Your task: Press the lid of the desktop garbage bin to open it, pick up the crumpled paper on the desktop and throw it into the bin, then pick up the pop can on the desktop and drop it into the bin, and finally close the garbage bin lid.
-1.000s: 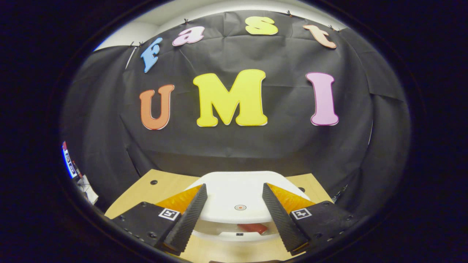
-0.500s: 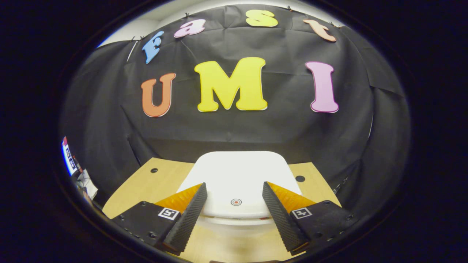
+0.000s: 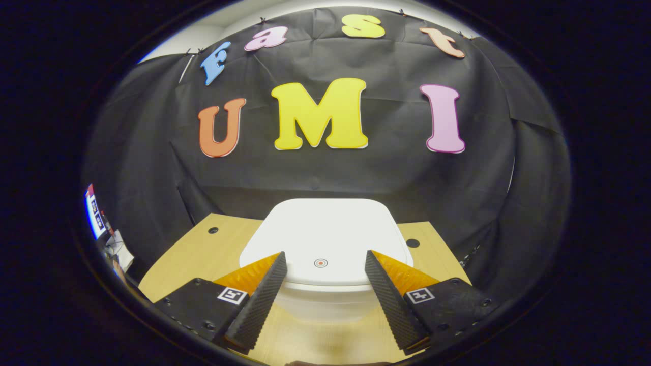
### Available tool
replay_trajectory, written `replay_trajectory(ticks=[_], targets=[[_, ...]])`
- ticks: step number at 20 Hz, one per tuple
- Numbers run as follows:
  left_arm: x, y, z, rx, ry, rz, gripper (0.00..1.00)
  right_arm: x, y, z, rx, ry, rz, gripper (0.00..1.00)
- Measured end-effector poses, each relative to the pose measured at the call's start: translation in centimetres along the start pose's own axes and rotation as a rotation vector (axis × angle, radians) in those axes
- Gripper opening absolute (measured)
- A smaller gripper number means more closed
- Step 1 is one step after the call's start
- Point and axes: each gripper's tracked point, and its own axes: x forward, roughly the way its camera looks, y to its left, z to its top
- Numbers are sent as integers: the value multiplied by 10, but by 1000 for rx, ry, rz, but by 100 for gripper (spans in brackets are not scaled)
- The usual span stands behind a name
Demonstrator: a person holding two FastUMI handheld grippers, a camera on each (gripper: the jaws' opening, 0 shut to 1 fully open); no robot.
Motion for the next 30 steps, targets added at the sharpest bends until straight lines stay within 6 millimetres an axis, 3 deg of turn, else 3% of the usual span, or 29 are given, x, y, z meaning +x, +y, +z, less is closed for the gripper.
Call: replay_trajectory(ticks=[5, 12, 21, 30], targets=[[3, 3, -4, 9, 6, 7, 95, -2, 4, -13, -110, -40, -26, 98], [7, 12, -14, 2, 25, 23, 95, 1, 7, -14, -105, -86, -68, 99], [12, 25, -19, -26, 46, 49, 95, 10, 12, -13, -129, 38, -4, 98], [15, 35, -25, -56, 58, 56, 95, 13, 16, 8, 0, 115, 70, 97]])
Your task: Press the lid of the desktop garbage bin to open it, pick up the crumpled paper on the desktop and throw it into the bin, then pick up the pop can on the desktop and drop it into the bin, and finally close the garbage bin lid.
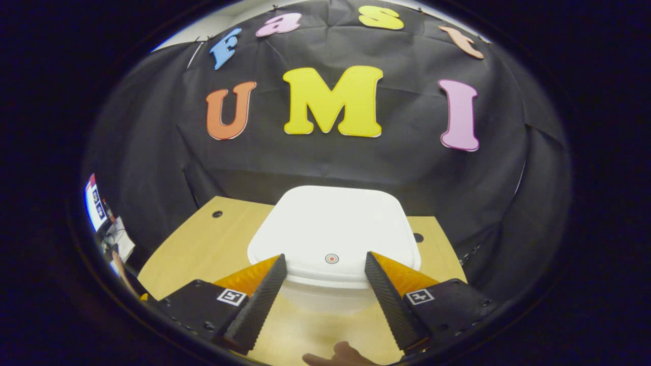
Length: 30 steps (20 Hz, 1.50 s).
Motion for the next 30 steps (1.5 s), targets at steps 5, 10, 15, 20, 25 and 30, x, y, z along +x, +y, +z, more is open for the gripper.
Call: replay_trajectory(ticks=[5, 10, 15, 20, 25, 30], targets=[[3, 7, -4, -13, 15, 16, 94, 9, -11, 2, 42, 4, -14, 96], [4, 2, -6, -1, 17, 16, 94, 12, -10, -4, -56, -57, -64, 98], [2, -9, -6, 22, -1, -18, 94, -7, 0, -10, -81, -169, 32, 99], [10, -13, -19, 40, 31, -17, 94, -62, 6, -59, -86, -332, 72, 94], [11, -17, -20, 78, 28, -16, 93, -109, -18, -116, -171, -433, -10, 97], [8, -23, -20, 76, 37, -30, 94, -140, -25, -146, -45, -447, -25, 98]])
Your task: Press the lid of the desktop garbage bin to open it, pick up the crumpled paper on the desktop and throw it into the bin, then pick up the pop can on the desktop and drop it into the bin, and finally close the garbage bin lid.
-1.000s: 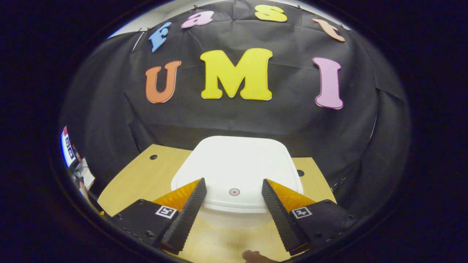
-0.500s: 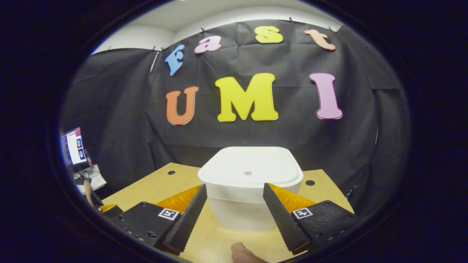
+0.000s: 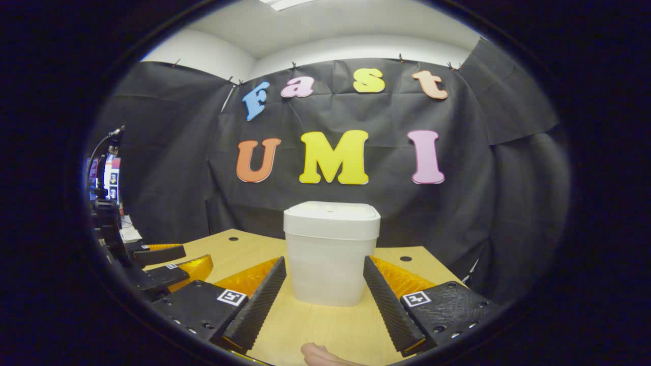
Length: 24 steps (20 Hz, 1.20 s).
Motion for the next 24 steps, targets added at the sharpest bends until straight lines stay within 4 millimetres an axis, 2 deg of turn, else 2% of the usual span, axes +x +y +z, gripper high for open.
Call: replay_trajectory(ticks=[3, 5, 8, 11, 14, 16, 19, 23, 24], targets=[[-4, 3, 8, 30, -21, 10, 94, -10, 6, -3, 43, 19, -53, 95], [-8, 5, 13, 41, -38, 11, 94, -19, 10, 3, 50, -6, -62, 95], [-13, 8, 19, 28, -57, 16, 94, -31, -5, 12, 68, -30, -133, 95], [-13, 1, 23, 10, -74, -20, 93, -47, -4, 24, 110, -40, -157, 96], [-10, 8, 18, -6, -68, -17, 94, -52, -1, 37, 64, -78, -163, 94], [-8, 14, 15, -12, -56, -5, 94, -56, -9, 37, 23, -90, -193, 96], [-7, 19, 15, -19, -62, -1, 94, -57, 8, 33, 57, -81, -142, 96], [-11, 21, 23, -10, -102, -1, 94, -50, 4, 18, 32, -39, -152, 94], [-11, 17, 23, -15, -108, -13, 93, -50, 5, 19, 40, -37, -149, 96]])
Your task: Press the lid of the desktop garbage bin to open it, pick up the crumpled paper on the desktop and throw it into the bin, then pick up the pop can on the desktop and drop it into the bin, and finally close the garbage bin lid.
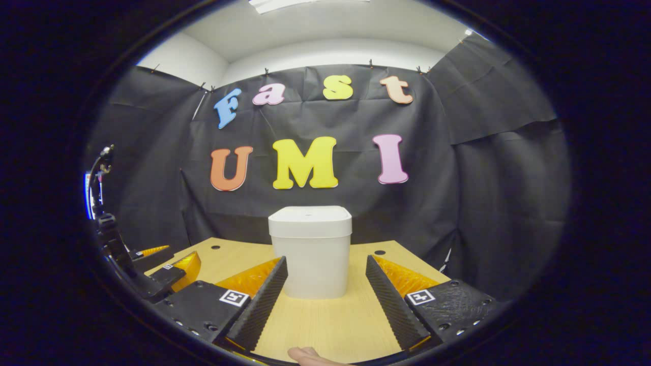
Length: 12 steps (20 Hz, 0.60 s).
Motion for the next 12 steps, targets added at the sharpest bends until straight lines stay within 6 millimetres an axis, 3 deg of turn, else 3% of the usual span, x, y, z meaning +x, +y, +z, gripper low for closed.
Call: replay_trajectory(ticks=[3, 12], targets=[[0, 4, -7, -7, 22, 9, 93, 3, -4, 6, -9, -29, -15, 96], [-2, -13, -6, -8, 19, -32, 94, 0, -8, 11, -56, -61, -13, 96]])
